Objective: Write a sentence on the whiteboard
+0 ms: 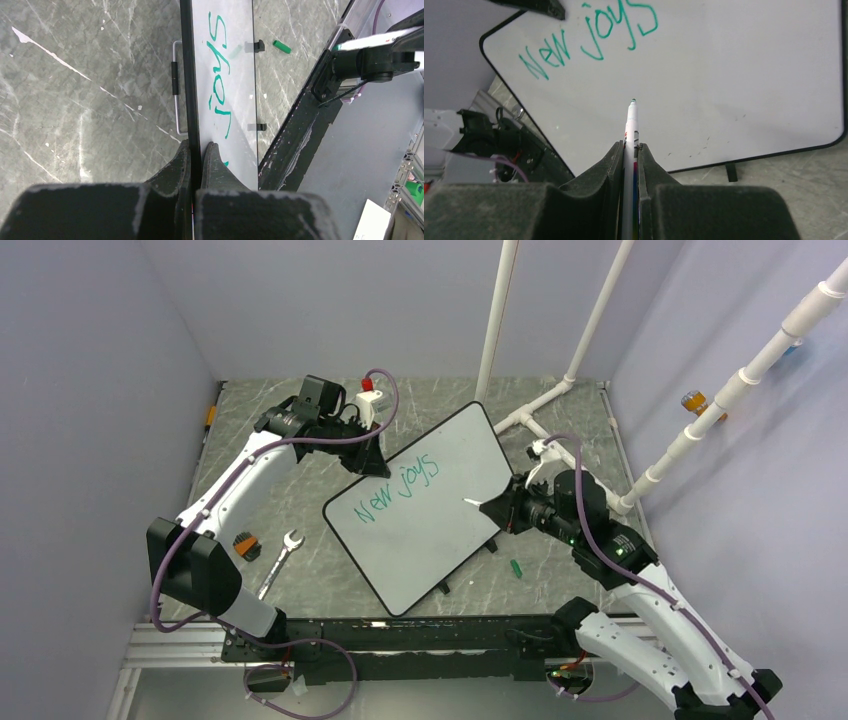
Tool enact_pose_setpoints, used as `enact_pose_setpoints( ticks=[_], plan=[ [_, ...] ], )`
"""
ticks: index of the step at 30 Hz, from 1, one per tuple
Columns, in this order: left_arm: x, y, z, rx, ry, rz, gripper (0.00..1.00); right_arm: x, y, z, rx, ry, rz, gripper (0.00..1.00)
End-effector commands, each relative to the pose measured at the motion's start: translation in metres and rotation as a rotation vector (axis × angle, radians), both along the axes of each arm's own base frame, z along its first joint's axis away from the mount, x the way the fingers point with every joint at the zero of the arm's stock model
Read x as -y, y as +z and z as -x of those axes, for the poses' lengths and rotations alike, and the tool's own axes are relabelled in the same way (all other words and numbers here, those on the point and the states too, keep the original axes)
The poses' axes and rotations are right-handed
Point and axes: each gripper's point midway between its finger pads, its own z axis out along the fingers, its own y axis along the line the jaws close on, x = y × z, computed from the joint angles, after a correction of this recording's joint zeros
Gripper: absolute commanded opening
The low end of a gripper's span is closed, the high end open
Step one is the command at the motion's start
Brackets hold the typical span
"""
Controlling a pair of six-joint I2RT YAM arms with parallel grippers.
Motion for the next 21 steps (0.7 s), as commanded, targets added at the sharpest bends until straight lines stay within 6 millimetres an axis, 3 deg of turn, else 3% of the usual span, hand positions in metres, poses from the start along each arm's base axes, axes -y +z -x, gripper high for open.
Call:
enact_pose_setpoints(
  ticks=[1, 8, 21],
  plan=[
    [-0.005, -0.011, -0.011, 0.139, -0.041, -0.101, 0.0, -0.013, -0.013, 0.015, -0.068, 0.094, -0.032, 0.0],
    [-0.005, -0.013, -0.012, 0.138, -0.037, -0.103, 0.0, -0.039, -0.011, 0.024, -0.111, 0.167, -0.082, 0.0],
    [-0.01, -0.015, -0.02, 0.161, 0.011, -0.125, 0.0, -0.103, -0.012, 0.06, -0.048, 0.266, 0.032, 0.0]
  ],
)
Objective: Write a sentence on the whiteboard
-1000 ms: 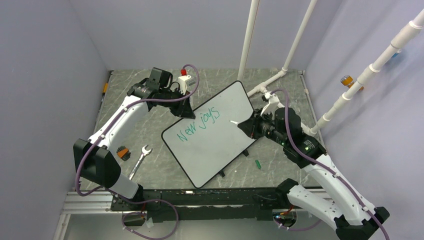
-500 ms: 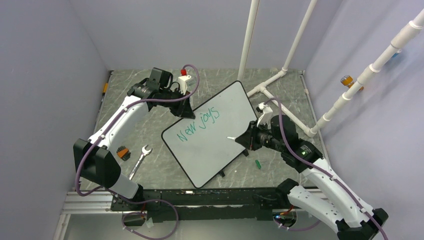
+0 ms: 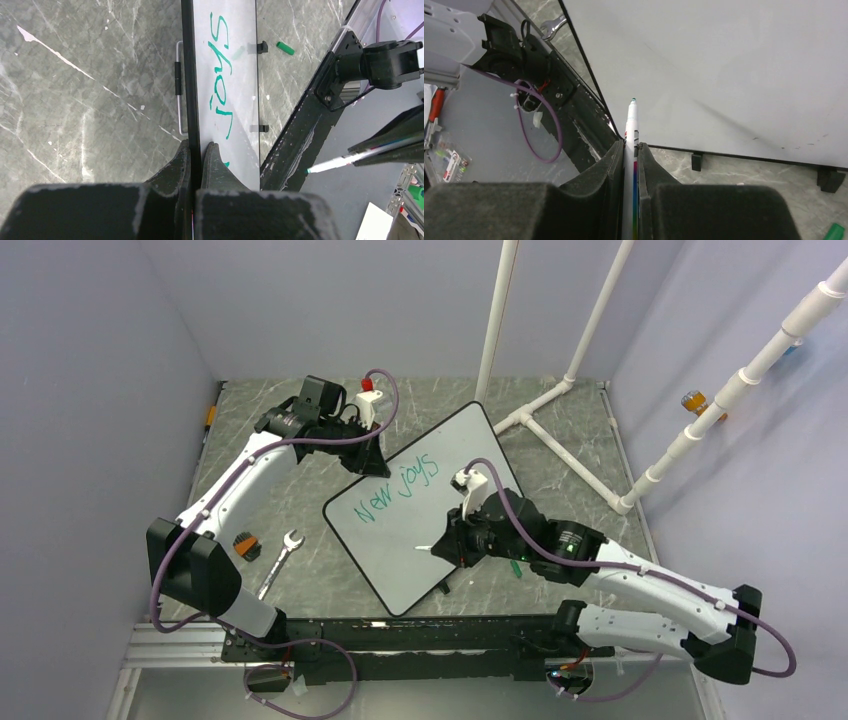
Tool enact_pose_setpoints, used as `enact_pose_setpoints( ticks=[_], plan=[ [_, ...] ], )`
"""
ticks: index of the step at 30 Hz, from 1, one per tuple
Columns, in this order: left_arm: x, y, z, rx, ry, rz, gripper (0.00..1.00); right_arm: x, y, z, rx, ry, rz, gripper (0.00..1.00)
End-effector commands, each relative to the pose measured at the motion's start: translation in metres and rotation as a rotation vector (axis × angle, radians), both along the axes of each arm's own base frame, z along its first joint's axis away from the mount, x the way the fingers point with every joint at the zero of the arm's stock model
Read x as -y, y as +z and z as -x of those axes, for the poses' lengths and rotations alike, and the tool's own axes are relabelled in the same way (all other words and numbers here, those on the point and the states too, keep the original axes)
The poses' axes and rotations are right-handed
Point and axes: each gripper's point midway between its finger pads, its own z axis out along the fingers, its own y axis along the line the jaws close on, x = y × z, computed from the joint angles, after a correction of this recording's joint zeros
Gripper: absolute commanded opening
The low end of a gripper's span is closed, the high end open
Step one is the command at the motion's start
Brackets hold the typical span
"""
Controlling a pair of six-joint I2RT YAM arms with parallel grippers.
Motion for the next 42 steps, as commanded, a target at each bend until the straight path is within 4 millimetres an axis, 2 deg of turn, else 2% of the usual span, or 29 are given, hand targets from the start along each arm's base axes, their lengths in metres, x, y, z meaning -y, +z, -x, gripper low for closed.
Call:
enact_pose_setpoints(
  ticks=[1, 7, 16, 20, 25, 42],
  plan=[
    [-0.01, -0.014, -0.02, 0.157, 0.002, -0.121, 0.0, -0.018, 0.021, -0.005, 0.08, -0.033, -0.075, 0.0],
    [-0.009, -0.011, -0.021, 0.161, 0.011, -0.116, 0.0, -0.047, 0.024, 0.008, 0.164, 0.037, -0.106, 0.0],
    [-0.01, -0.009, -0.021, 0.165, 0.02, -0.114, 0.0, -0.074, 0.009, 0.006, 0.202, 0.099, -0.078, 0.0],
    [-0.011, -0.005, -0.021, 0.179, 0.022, -0.112, 0.0, -0.083, 0.005, -0.003, 0.217, 0.077, -0.062, 0.0],
    [-0.011, -0.005, -0.02, 0.181, 0.021, -0.111, 0.0, -0.089, -0.01, -0.012, 0.219, 0.06, 0.014, 0.0],
    [-0.01, -0.005, -0.018, 0.176, 0.013, -0.104, 0.0, -0.091, -0.028, -0.015, 0.207, 0.051, 0.046, 0.0]
  ],
)
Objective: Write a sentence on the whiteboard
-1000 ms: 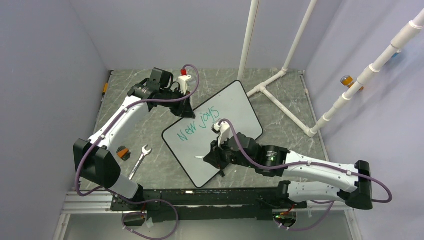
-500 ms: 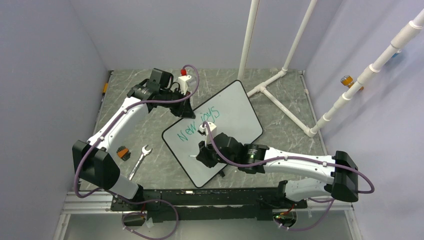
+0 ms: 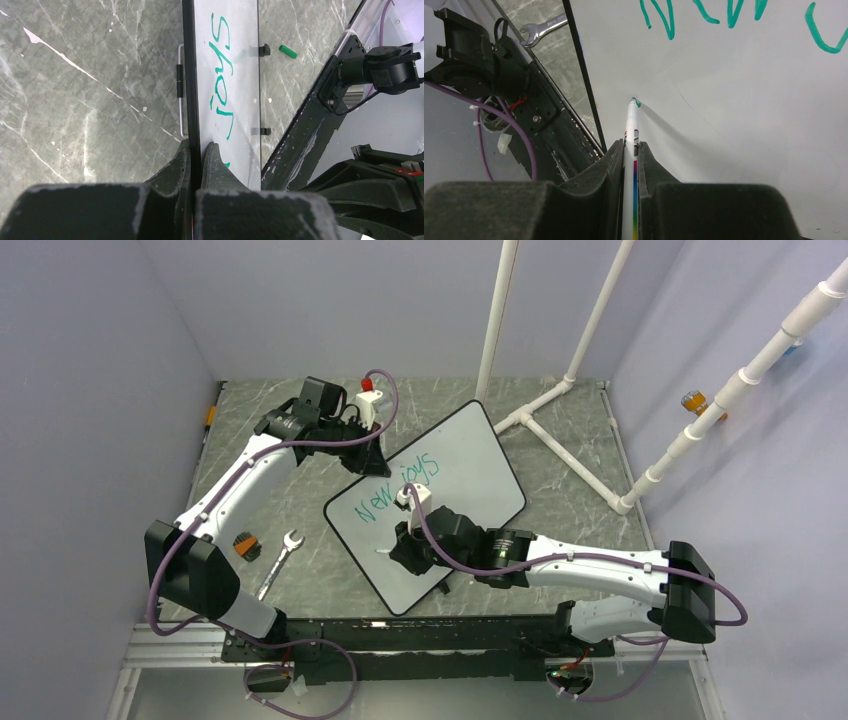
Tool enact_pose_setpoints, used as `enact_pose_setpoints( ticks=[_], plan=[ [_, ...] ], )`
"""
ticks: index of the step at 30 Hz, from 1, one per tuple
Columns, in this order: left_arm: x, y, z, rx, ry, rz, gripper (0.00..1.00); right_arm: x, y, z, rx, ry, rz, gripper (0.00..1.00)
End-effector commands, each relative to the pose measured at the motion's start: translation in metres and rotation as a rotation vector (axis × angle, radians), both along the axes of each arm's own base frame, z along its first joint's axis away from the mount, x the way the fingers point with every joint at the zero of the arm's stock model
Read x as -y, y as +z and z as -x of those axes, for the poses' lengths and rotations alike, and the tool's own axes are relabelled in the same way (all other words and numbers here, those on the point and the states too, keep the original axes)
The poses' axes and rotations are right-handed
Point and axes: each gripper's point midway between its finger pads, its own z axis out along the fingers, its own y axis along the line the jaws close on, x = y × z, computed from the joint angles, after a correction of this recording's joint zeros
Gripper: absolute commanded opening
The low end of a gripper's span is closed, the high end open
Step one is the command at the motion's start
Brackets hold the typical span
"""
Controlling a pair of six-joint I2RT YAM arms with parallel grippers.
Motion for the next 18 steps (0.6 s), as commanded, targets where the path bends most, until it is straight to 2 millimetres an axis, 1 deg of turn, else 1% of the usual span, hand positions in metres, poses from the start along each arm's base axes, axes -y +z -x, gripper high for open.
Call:
enact_pose_setpoints(
  ticks=[1, 10, 18],
  plan=[
    [-0.01, -0.007, -0.018, 0.156, -0.003, -0.105, 0.0, -0.006, 0.009, -0.009, 0.034, -0.023, -0.018, 0.0],
    [-0.01, -0.007, -0.018, 0.156, -0.002, -0.105, 0.0, 0.012, -0.018, 0.001, -0.029, -0.048, 0.003, 0.0],
    [-0.01, -0.007, -0.017, 0.154, -0.006, -0.104, 0.0, 0.022, -0.033, 0.012, -0.077, -0.042, -0.002, 0.0]
  ],
)
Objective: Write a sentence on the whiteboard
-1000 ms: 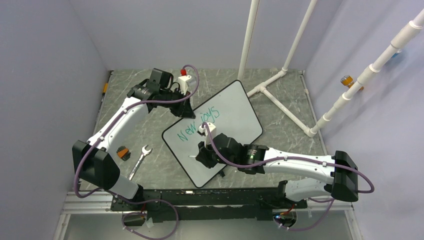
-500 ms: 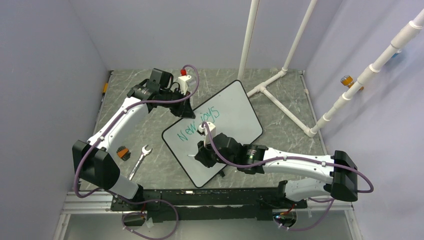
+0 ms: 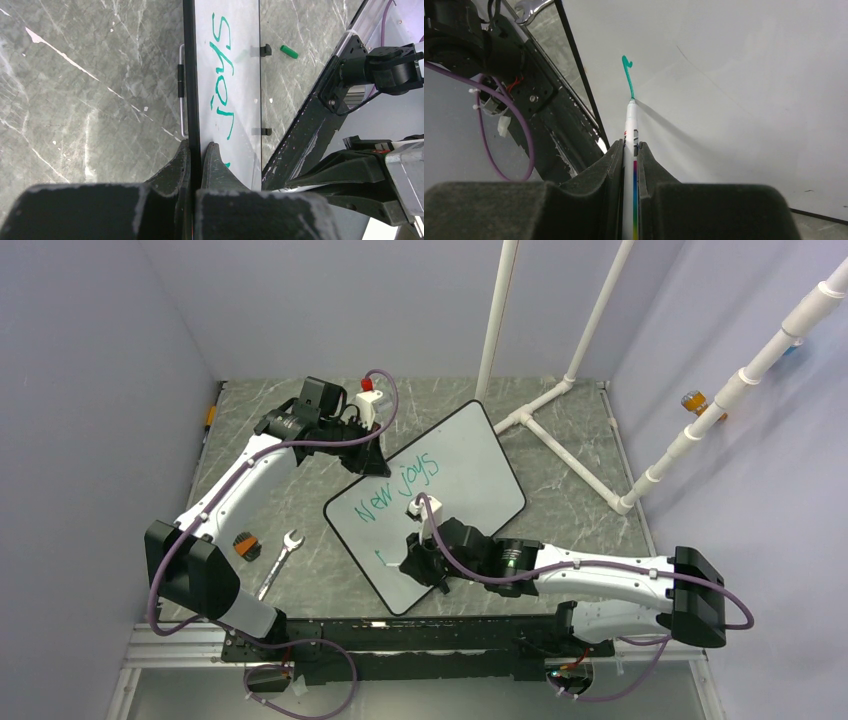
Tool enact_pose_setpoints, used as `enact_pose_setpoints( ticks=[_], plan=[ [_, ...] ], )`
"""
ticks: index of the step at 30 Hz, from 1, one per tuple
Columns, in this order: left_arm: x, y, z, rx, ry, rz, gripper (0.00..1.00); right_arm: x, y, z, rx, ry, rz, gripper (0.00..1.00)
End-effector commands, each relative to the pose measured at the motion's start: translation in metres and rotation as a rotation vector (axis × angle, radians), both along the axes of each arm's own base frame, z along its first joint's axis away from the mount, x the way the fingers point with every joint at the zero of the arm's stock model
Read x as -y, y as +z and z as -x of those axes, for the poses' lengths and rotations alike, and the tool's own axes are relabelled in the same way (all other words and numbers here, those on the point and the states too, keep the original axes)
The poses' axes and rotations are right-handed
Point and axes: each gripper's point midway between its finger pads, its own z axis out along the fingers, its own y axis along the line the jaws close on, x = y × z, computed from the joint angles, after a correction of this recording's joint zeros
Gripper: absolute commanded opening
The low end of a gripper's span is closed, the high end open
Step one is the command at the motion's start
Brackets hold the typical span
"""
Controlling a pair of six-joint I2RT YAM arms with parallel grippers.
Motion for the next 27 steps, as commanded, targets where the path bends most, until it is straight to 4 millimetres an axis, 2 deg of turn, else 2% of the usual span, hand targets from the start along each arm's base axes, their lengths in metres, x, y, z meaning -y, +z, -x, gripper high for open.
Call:
enact_pose_setpoints(
  ticks=[1, 7, 16, 22, 27],
  plan=[
    [-0.009, -0.006, -0.016, 0.151, -0.009, -0.098, 0.0, 0.005, -0.006, -0.002, -0.009, -0.031, -0.001, 0.0],
    [-0.009, -0.007, -0.016, 0.149, -0.01, -0.1, 0.0, 0.0, 0.012, 0.001, 0.009, 0.01, -0.013, 0.0],
    [-0.009, -0.007, -0.015, 0.149, -0.014, -0.098, 0.0, -0.015, 0.053, 0.004, 0.059, 0.067, -0.105, 0.0],
    [-0.008, -0.007, -0.014, 0.147, -0.018, -0.098, 0.0, -0.025, 0.07, -0.01, 0.111, 0.031, -0.119, 0.0],
    [-0.007, -0.008, -0.014, 0.146, -0.019, -0.1, 0.0, -0.033, 0.076, -0.028, 0.141, -0.031, -0.086, 0.0]
  ],
)
